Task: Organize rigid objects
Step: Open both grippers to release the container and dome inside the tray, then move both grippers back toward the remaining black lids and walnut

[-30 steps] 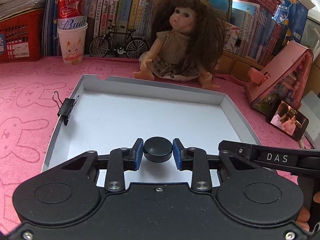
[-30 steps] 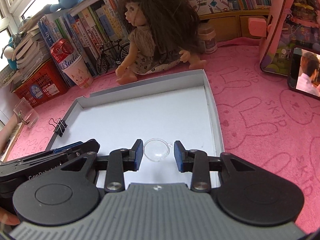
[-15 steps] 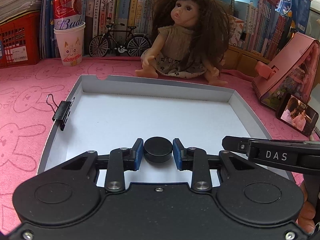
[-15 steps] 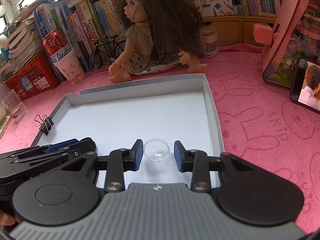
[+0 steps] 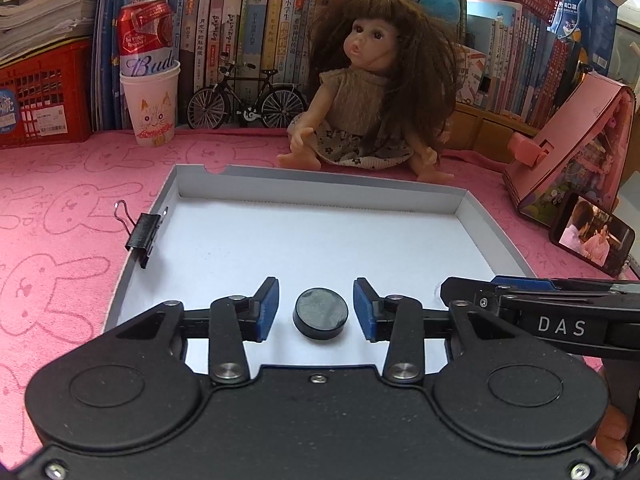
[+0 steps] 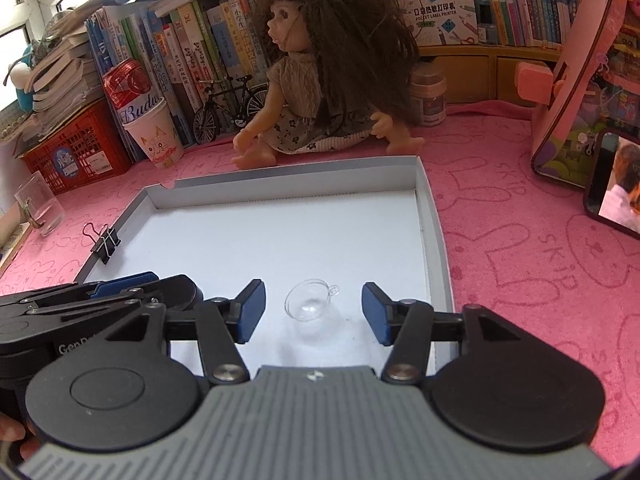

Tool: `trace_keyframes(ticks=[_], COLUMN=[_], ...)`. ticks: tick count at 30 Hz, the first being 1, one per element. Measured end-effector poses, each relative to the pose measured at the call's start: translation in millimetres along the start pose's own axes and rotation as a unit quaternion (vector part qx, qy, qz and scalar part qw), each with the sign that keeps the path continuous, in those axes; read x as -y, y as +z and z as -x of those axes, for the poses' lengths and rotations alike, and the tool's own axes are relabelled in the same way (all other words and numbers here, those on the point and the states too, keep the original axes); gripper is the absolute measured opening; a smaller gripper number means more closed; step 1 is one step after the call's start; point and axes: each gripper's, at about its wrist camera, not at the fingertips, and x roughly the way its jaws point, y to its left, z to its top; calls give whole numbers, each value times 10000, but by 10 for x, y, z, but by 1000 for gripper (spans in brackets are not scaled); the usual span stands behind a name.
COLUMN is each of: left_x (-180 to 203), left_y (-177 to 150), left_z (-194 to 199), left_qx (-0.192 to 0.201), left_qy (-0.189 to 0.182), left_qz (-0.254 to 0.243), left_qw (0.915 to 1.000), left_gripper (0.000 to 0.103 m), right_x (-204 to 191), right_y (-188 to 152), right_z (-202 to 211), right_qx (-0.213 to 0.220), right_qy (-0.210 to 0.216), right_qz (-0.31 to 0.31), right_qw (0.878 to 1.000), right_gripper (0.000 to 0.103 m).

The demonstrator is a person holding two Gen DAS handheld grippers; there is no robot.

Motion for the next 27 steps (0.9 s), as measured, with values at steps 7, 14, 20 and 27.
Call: trace_keyframes(ticks=[7, 14, 20, 27], left_x=[-59, -23, -1, -5], left_y=[-24, -158, -333, -570], left_z=[311, 677, 901, 1130], left_qx=[253, 590, 610, 760], left_qy=[-24, -112, -230, -257], left_qz=[67, -99, -129, -245], left_qw=[9997, 9981, 9978, 9965], left_gripper=[69, 88, 90, 91], right_x=[-18, -2, -47, -113], right_y=[-60, -201, -337, -561], right_z=[210, 484, 750, 1000], right_qx=[260, 513, 835, 1149], right_qy=[0, 120, 174, 116], right_qz=[187, 233, 384, 638], right_qw=[9995, 9983, 9956, 9913], right_gripper=[86, 96, 102, 103])
